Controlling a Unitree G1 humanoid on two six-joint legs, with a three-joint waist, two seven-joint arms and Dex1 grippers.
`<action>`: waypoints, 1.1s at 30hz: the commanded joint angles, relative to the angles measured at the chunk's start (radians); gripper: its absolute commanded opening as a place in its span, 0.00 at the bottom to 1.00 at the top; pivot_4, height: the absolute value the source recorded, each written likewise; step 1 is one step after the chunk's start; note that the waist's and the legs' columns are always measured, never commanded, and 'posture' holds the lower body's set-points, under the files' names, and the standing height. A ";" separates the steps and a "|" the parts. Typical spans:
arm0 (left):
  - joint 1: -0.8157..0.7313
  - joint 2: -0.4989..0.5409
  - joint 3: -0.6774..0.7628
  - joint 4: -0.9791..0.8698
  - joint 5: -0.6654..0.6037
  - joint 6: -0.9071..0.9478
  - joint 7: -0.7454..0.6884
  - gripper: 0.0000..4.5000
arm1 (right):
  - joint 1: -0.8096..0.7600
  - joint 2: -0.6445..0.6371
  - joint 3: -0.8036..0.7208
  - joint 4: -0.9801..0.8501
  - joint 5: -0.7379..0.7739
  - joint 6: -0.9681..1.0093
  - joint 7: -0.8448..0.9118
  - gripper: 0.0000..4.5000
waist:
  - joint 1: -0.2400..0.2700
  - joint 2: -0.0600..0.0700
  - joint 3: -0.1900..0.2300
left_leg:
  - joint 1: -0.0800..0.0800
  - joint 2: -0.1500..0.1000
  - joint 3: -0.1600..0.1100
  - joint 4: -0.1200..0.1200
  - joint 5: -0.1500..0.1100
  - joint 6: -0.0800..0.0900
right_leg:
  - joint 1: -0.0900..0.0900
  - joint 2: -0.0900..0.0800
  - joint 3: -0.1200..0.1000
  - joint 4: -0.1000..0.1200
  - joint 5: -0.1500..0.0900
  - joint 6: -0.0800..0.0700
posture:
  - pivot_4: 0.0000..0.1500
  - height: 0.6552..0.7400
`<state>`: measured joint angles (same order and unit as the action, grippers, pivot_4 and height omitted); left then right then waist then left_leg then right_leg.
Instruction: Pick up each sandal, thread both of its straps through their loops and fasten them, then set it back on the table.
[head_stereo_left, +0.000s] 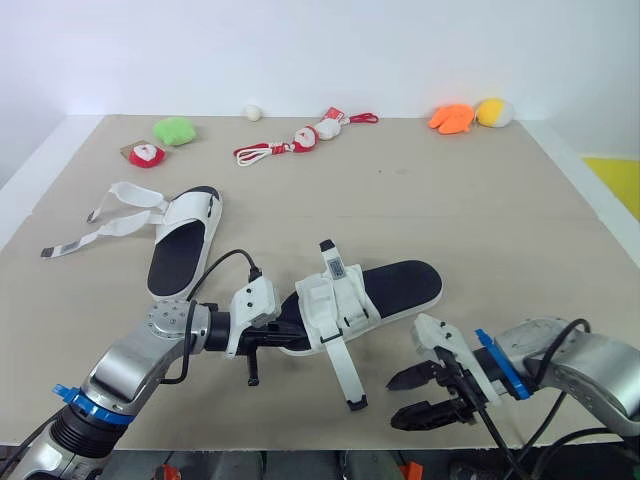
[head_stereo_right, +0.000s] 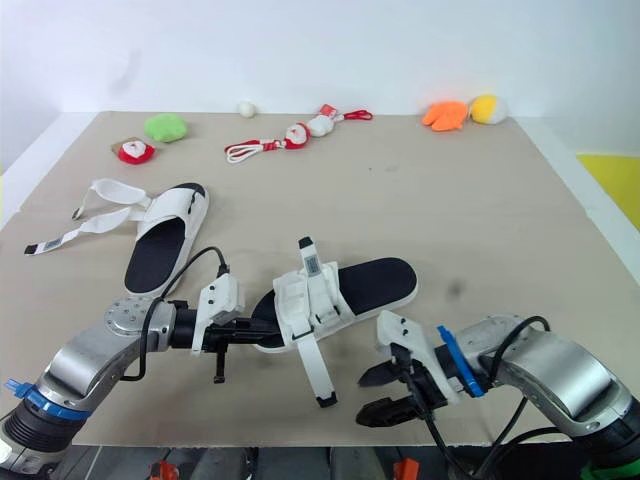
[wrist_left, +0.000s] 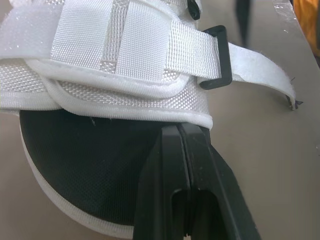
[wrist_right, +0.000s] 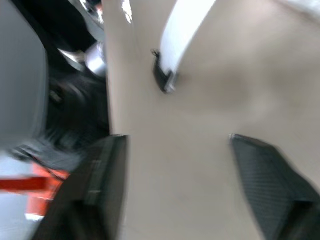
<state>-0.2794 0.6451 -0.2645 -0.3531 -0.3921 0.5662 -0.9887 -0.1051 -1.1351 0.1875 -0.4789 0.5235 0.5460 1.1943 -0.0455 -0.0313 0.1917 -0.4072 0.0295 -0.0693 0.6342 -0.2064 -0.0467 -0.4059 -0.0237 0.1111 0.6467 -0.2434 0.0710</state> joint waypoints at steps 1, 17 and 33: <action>0.014 0.008 -0.015 0.011 0.016 0.012 -0.001 0.00 | 0.021 0.088 -0.164 0.176 -0.151 -0.631 0.086 0.99 | 0.000 0.000 0.000 | 0.000 0.000 0.000 0.000 0.000 0.000 | 0.000 0.000 0.000 0.000 0.000 0.001 | 1.00 1.00; 0.019 0.007 -0.009 0.018 0.020 0.004 0.000 0.00 | -0.344 0.398 -0.038 0.717 -0.734 -2.160 -0.122 0.99 | -0.002 0.001 0.000 | 0.006 -0.001 0.001 0.000 0.001 0.000 | 0.006 0.000 0.003 0.002 0.008 -0.009 | 1.00 1.00; 0.023 0.012 -0.008 0.005 0.017 0.013 0.004 0.00 | -0.321 0.455 -0.044 0.625 -1.163 -2.160 -0.501 0.99 | -0.003 0.000 0.000 | 0.010 0.000 0.001 0.000 0.004 -0.001 | 0.007 0.001 0.003 0.004 0.005 -0.011 | 1.00 1.00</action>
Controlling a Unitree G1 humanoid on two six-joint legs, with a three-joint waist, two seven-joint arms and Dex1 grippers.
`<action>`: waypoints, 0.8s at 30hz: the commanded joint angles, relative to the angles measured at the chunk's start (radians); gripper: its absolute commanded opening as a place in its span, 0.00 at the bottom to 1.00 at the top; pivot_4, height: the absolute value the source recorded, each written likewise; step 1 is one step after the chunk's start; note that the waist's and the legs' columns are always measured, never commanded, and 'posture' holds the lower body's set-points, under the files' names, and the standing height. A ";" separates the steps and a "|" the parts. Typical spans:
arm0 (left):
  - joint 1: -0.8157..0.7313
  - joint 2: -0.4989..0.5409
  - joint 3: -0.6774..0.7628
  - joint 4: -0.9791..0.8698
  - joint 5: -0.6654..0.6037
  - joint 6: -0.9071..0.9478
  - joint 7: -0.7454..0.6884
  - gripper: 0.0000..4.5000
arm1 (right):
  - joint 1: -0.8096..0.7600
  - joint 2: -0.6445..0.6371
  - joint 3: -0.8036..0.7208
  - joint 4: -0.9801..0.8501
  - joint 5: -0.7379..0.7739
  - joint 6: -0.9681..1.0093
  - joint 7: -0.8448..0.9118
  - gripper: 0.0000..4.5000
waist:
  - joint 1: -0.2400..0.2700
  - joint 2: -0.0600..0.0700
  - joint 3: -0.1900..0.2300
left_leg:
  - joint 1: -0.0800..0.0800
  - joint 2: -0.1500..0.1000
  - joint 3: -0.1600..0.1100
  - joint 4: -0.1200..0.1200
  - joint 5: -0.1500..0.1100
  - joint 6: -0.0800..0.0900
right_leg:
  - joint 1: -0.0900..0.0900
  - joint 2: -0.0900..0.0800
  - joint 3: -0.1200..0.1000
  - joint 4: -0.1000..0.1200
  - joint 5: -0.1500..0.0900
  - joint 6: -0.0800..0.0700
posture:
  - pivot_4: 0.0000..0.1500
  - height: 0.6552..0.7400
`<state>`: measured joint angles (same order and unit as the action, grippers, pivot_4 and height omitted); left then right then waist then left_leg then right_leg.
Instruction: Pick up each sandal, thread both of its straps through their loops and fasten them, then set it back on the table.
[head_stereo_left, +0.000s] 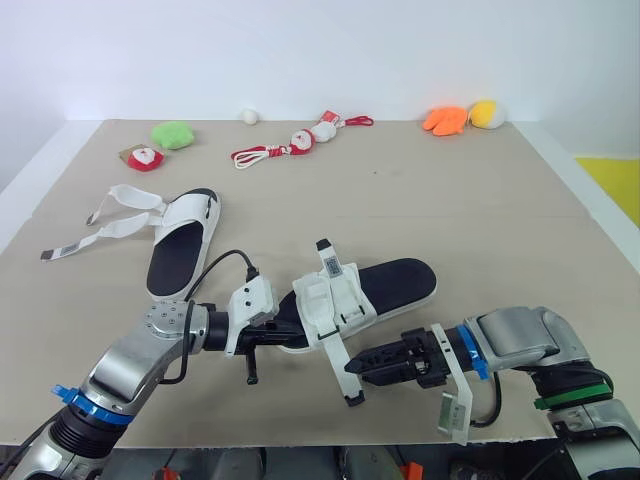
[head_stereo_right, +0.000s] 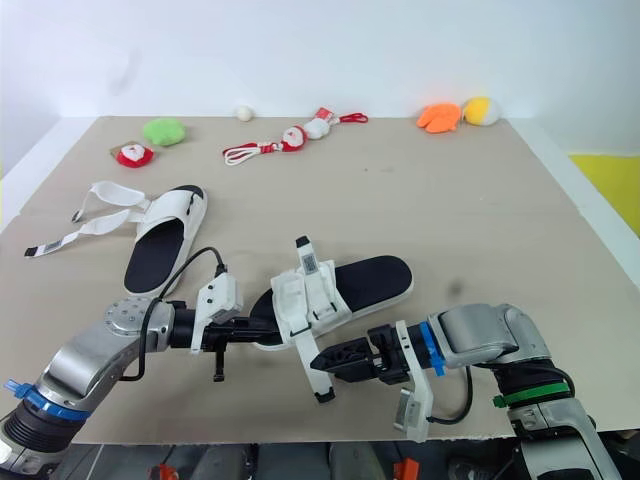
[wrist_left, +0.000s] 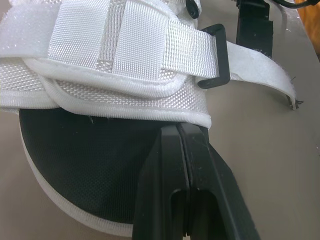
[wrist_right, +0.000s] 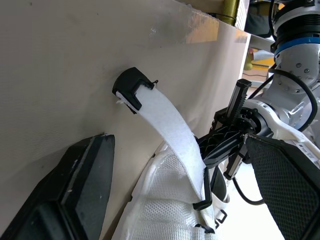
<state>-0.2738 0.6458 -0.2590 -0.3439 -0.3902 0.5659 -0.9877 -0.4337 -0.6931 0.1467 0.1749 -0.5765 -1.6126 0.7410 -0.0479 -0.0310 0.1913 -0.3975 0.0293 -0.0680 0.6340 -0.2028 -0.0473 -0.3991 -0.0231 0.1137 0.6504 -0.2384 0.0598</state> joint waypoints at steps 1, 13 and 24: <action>0.017 0.011 -0.013 -0.005 0.015 0.014 0.003 0.00 | 0.007 0.016 0.002 -0.031 -0.077 -0.002 -0.065 0.99 | 0.000 0.000 0.000 | 0.001 0.000 0.000 0.000 0.000 0.000 | 0.001 0.000 0.000 0.000 0.000 0.000 | 1.00 1.00; 0.022 0.008 -0.012 -0.007 0.015 0.016 0.012 0.00 | 0.005 -0.010 0.072 -0.030 -0.131 0.005 -0.197 0.01 | -0.001 0.000 0.000 | 0.004 0.000 0.000 0.000 0.000 0.000 | 0.005 0.000 0.000 0.000 0.000 0.000 | 1.00 1.00; 0.013 0.023 -0.013 0.018 0.021 -0.001 -0.013 0.00 | -0.181 -0.464 0.534 -0.531 1.135 0.924 0.182 0.01 | -0.002 0.005 0.002 | 0.006 -0.001 0.000 -0.001 -0.002 0.003 | 0.008 -0.001 0.003 0.000 -0.005 0.001 | 1.00 1.00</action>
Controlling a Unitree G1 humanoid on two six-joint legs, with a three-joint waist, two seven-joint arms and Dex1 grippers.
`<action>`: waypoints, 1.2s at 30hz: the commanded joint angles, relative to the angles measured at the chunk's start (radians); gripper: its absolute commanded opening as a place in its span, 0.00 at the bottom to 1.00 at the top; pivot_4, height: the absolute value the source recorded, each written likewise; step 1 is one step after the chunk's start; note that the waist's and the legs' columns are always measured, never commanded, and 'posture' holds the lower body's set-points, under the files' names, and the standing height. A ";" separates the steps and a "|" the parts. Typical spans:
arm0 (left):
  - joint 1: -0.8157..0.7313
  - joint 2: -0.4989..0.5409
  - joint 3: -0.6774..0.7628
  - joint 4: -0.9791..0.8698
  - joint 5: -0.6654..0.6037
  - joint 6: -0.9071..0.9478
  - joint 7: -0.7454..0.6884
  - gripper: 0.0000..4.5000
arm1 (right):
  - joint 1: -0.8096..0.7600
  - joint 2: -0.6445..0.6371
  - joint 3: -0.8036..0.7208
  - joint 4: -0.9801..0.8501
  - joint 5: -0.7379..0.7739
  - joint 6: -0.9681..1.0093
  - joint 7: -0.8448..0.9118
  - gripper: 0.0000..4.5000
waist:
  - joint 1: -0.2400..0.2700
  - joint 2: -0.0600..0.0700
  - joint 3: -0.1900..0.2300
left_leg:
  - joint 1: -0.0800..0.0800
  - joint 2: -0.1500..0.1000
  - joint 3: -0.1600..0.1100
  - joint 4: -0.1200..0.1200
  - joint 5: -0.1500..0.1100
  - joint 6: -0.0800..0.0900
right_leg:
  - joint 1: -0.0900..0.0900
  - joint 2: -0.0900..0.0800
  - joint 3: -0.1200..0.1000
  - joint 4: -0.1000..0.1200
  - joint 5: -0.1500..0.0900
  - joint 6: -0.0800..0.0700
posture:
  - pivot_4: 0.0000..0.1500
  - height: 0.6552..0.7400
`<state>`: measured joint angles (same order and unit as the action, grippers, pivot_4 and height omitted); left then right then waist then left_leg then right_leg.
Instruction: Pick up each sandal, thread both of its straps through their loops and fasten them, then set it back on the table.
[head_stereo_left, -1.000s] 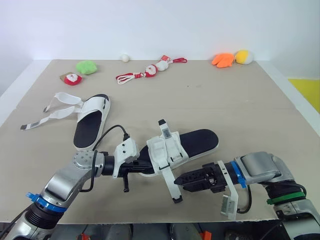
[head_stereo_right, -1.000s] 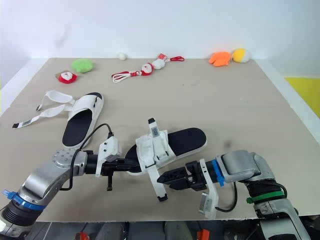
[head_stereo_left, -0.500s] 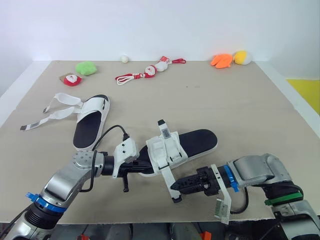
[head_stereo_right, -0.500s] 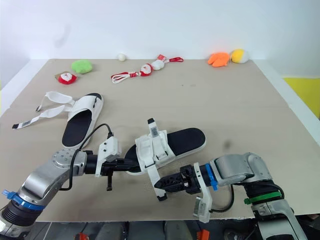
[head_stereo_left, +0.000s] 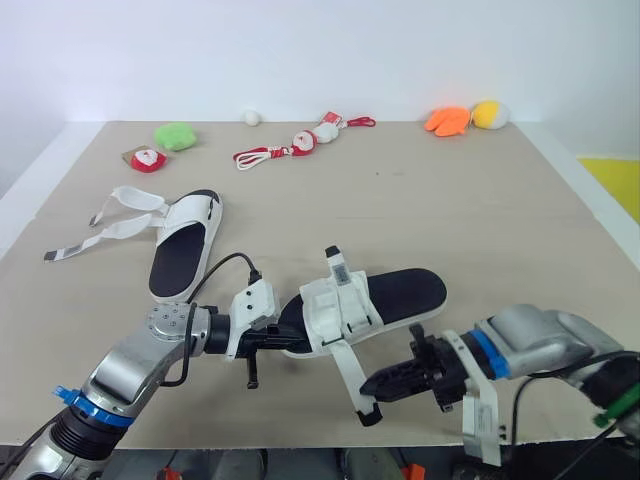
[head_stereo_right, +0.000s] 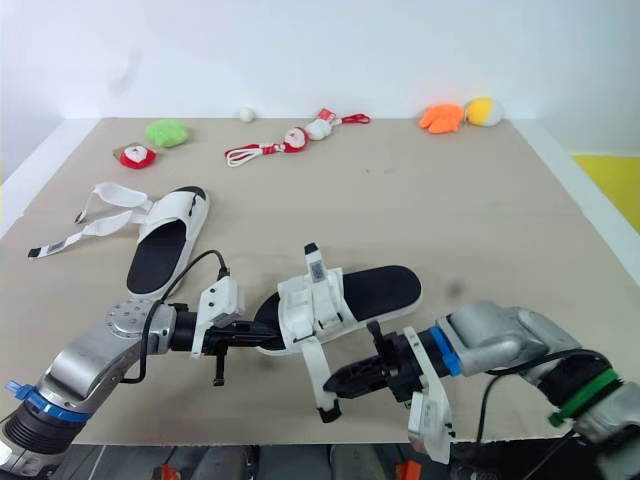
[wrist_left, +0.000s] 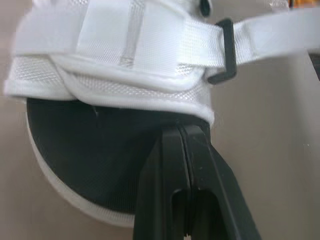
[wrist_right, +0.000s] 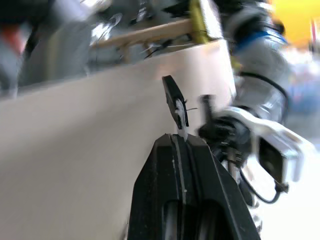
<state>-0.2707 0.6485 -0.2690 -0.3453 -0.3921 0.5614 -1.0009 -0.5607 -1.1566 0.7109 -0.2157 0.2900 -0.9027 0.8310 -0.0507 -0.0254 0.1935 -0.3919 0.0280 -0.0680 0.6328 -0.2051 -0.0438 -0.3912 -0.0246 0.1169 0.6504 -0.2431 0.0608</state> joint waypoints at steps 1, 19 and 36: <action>0.009 0.020 -0.003 0.021 0.023 0.004 -0.002 0.00 | -0.061 0.010 -0.049 -0.159 0.316 0.286 0.119 0.01 | 0.002 0.000 0.000 | 0.000 0.000 0.000 0.000 0.000 0.000 | 0.001 0.000 -0.001 0.000 0.000 0.000 | 1.00 1.00; 0.035 0.017 0.006 -0.013 0.018 0.015 0.033 0.00 | -0.300 0.297 -0.339 0.041 0.587 1.602 0.112 0.01 | 0.005 0.000 0.000 | -0.015 0.001 -0.003 0.002 0.000 0.000 | -0.015 0.001 -0.006 0.000 0.005 0.005 | 1.00 1.00; -0.011 0.007 -0.026 0.018 0.016 0.008 0.008 0.00 | -0.222 0.398 -0.524 -0.008 0.514 1.881 -0.053 0.01 | 0.004 0.000 0.000 | -0.015 0.002 -0.002 0.002 0.001 0.000 | -0.015 0.002 -0.006 0.000 0.006 0.008 | 1.00 1.00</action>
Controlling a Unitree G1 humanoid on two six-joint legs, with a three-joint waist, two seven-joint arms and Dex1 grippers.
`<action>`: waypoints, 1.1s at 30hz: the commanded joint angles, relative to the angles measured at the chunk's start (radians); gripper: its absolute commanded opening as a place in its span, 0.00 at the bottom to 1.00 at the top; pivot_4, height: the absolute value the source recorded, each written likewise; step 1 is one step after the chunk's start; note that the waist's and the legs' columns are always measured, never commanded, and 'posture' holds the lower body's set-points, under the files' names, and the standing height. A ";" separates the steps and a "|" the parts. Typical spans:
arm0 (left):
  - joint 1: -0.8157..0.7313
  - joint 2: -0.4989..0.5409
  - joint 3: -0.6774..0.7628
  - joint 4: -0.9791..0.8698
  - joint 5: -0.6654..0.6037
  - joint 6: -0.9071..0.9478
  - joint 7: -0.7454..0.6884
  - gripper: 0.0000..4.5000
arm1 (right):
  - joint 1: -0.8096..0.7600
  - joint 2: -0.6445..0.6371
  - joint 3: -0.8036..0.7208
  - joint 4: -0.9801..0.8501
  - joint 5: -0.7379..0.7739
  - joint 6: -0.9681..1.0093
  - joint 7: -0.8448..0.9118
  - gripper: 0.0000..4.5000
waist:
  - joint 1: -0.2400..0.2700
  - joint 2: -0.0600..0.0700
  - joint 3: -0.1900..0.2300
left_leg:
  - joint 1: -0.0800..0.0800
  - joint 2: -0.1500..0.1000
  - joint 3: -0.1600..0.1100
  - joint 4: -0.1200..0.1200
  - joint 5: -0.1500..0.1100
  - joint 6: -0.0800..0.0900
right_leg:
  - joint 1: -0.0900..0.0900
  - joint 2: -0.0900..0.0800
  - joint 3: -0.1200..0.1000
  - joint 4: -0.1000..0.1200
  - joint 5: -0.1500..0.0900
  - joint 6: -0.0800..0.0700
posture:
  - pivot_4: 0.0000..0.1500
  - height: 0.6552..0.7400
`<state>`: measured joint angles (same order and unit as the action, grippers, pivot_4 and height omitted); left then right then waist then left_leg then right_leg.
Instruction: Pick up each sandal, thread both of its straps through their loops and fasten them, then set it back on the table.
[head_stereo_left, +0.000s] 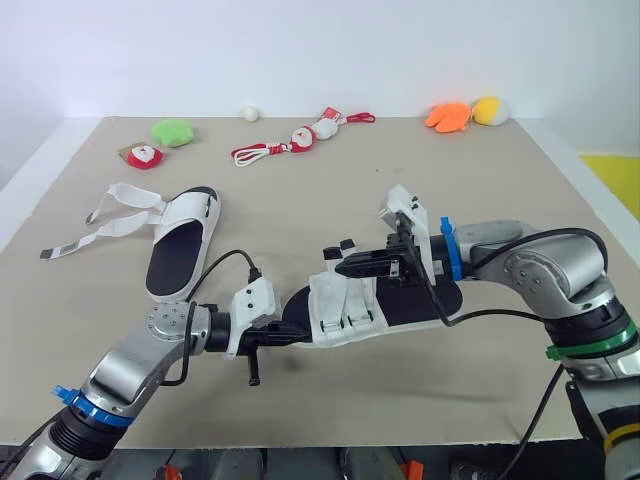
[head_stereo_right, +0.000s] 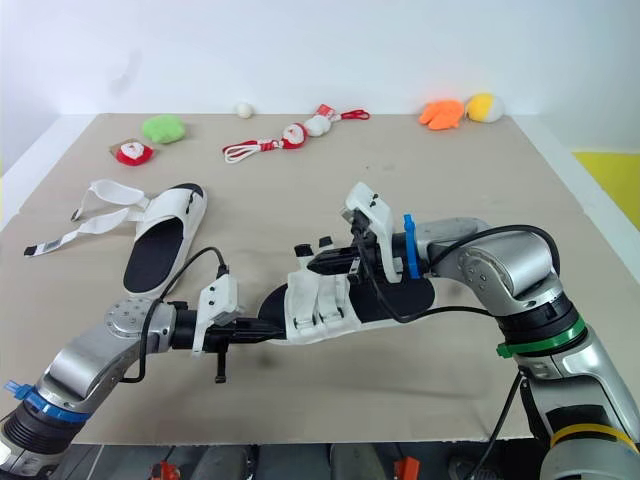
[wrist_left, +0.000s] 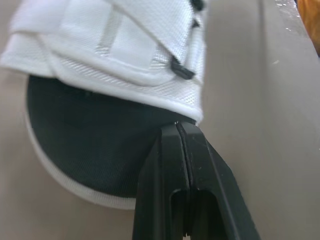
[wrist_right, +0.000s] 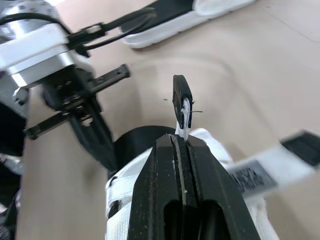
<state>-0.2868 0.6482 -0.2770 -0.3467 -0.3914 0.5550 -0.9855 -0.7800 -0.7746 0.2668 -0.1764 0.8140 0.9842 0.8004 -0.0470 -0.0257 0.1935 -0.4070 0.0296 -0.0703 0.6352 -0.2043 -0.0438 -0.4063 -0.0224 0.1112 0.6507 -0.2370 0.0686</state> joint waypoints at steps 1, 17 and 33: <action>0.005 0.007 -0.018 0.021 0.017 0.014 -0.010 0.00 | 0.001 0.026 -0.089 -0.053 -0.011 -0.012 -0.022 0.01 | 0.000 0.000 0.000 | 0.000 0.000 0.000 0.000 0.000 0.000 | 0.000 0.000 0.000 0.000 0.000 0.000 | 1.00 1.00; 0.010 0.012 -0.017 0.007 0.015 0.019 -0.015 0.00 | -0.025 0.060 0.028 -0.006 -0.220 -0.053 0.126 0.01 | -0.001 0.000 0.000 | 0.000 0.000 0.000 0.000 0.000 0.000 | 0.000 0.000 0.000 0.000 0.000 0.000 | 1.00 1.00; 0.019 0.009 -0.017 -0.005 0.011 0.029 -0.008 0.00 | -0.089 0.166 -0.001 0.036 -0.230 0.100 0.079 0.01 | -0.002 0.000 0.000 | 0.000 0.000 0.000 0.000 0.000 0.000 | 0.000 0.000 0.000 0.000 0.000 0.000 | 1.00 1.00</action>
<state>-0.2879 0.6487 -0.2770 -0.3506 -0.3918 0.5668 -0.9906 -0.8376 -0.6086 0.3030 -0.1306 0.5906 1.0789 0.8853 -0.0488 -0.0256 0.1934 -0.4071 0.0297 -0.0704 0.6350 -0.2043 -0.0438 -0.4062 -0.0223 0.1112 0.6506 -0.2372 0.0688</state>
